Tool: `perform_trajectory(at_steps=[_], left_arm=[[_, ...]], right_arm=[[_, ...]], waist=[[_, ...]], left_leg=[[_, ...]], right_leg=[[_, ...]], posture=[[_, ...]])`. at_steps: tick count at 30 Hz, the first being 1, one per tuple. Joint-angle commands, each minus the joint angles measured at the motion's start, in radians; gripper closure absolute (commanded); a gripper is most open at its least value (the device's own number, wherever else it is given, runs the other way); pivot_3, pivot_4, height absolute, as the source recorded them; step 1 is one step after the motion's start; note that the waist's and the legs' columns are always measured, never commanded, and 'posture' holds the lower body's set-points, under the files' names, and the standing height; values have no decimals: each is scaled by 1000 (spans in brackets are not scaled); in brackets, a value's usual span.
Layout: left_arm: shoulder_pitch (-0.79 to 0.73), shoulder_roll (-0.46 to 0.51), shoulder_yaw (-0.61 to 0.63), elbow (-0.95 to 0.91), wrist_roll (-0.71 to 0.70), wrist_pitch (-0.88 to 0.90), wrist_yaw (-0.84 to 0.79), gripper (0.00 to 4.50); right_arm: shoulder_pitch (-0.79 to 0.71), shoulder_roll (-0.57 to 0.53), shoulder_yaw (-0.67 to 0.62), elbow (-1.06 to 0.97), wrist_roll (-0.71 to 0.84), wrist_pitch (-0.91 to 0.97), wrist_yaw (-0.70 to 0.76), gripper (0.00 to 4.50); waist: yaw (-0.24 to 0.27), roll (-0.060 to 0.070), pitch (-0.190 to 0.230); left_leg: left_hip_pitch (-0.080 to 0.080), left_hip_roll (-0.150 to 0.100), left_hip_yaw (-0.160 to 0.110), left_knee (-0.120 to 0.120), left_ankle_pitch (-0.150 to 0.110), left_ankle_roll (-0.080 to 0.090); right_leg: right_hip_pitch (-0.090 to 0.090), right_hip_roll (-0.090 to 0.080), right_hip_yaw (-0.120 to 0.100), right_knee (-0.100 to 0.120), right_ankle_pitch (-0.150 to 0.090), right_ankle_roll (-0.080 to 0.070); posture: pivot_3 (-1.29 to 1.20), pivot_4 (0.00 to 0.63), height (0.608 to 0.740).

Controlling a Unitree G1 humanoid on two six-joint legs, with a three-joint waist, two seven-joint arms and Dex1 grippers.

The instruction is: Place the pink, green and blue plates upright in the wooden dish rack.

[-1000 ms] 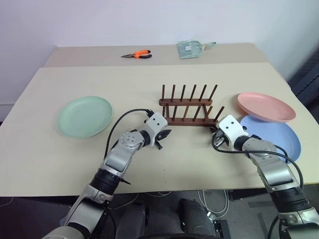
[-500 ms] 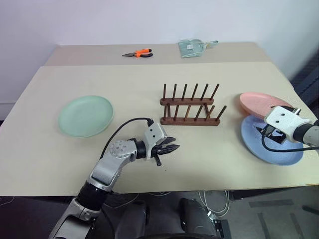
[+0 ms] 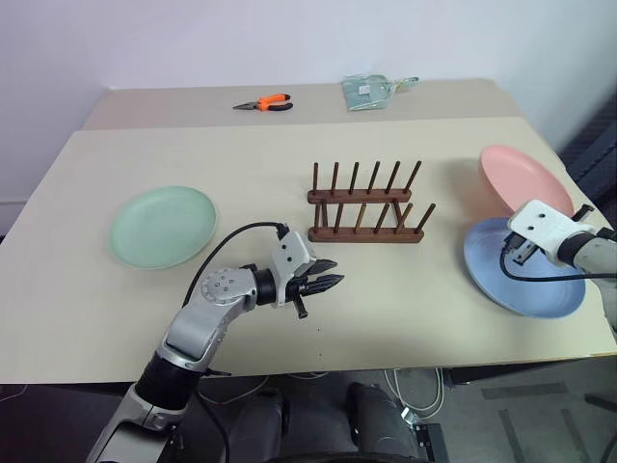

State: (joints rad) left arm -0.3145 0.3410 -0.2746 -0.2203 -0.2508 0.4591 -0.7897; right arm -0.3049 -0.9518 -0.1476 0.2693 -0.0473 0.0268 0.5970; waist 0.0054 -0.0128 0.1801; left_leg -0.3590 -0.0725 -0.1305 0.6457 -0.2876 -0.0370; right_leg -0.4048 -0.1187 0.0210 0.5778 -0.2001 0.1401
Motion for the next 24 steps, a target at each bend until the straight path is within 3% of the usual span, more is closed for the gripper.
perform_trajectory(at_steps=[1, 5, 8, 13, 22, 24], left_arm=[[-17, -5, 62, -23, -45, 10, 12, 3276], [-27, 6, 63, -4, -39, -2, 2, 3276], [-34, 4, 63, 4, -38, -5, -1, 3276], [-35, 1, 60, 3, -37, -7, 0, 3276], [-20, 14, 63, -13, -36, -2, 1, 3276], [-18, 13, 73, -14, -53, 19, 2, 3276]], right_arm=[[-104, 76, -220, -284, 401, 326, 21, 4475], [-161, 187, -407, -514, 1036, 720, -42, 4475], [-191, 237, -431, -543, 1205, 835, -201, 4475], [-189, 268, -402, -569, 1279, 883, -327, 4475], [-140, 272, -313, -550, 1235, 930, -396, 4475], [-143, 258, -278, -545, 1160, 905, -406, 3672]], waist=[[-3, 1, 1], [6, 1, 1], [13, -1, 1], [9, 0, 1], [7, 0, 0], [7, 0, 0]], left_leg=[[0, 0, 0, 0, 0, 0], [0, 1, -4, 0, 0, 0], [-1, 1, -6, 0, 0, 0], [-8, 0, -5, 3, 0, 1], [-10, 0, -4, 3, 0, 1], [-10, 0, -4, 3, 0, 1]], right_leg=[[0, 0, 0, 0, 0, 0], [0, 1, -1, 0, 0, 0], [1, 1, -3, -1, 2, -4], [-4, -1, -2, -2, 2, -4], [-7, 1, -2, 0, 3, -5], [-7, 1, -2, 0, 3, -5]], posture=[[0, 150, 740], [0, 150, 740], [0, 150, 740], [0, 150, 740], [0, 150, 740], [0, 150, 740]])
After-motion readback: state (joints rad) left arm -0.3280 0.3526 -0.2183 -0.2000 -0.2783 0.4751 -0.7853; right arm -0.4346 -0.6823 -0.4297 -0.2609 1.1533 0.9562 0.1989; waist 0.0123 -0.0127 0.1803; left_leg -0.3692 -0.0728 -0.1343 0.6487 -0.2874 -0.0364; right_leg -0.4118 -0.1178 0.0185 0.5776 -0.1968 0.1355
